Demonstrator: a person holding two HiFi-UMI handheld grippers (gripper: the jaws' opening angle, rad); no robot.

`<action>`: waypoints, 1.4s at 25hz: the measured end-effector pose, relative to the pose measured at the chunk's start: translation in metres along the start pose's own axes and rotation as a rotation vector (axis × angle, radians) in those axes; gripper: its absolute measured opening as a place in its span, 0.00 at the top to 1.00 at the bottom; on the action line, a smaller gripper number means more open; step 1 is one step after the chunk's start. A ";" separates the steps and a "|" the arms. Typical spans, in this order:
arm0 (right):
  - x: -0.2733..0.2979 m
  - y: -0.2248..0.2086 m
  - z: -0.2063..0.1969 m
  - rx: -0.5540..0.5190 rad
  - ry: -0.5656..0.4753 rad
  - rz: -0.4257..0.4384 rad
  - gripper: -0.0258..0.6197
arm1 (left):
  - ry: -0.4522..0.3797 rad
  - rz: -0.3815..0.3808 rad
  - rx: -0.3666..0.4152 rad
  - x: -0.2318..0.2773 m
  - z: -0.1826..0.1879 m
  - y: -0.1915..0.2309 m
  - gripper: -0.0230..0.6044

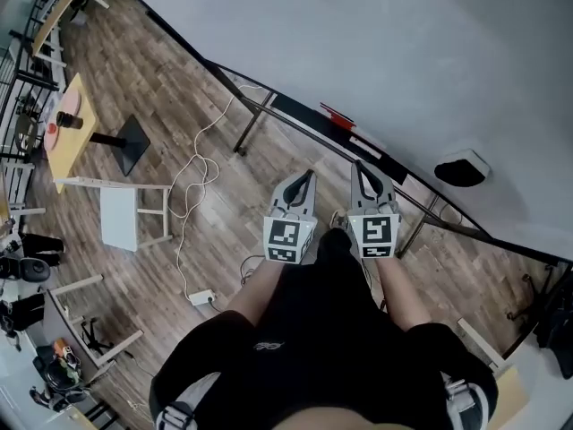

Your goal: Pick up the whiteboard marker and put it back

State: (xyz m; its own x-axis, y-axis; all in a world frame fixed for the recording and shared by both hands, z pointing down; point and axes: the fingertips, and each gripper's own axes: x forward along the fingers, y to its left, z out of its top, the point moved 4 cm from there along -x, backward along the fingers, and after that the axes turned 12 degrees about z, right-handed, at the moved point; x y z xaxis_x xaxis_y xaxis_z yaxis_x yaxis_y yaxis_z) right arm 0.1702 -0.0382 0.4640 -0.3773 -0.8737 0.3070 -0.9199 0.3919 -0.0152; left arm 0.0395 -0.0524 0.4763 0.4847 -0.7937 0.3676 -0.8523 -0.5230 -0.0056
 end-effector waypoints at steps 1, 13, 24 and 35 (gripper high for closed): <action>-0.004 0.003 0.002 -0.003 -0.002 -0.020 0.96 | -0.010 -0.017 -0.001 -0.003 0.003 0.001 0.95; -0.058 0.100 0.027 0.000 -0.057 -0.310 0.96 | -0.126 -0.297 0.025 -0.065 0.024 0.022 0.95; -0.144 0.150 0.045 0.048 -0.149 -0.490 0.96 | -0.203 -0.476 0.036 -0.131 0.041 0.003 0.95; -0.196 0.133 0.071 0.003 -0.215 -0.508 0.96 | -0.290 -0.418 0.053 -0.154 0.080 -0.023 0.95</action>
State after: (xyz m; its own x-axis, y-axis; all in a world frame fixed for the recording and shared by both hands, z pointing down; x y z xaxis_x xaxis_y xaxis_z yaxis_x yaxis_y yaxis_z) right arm 0.1140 0.1652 0.3343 0.1015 -0.9920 0.0751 -0.9921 -0.0953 0.0819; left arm 0.0007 0.0572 0.3460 0.8233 -0.5626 0.0756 -0.5662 -0.8235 0.0373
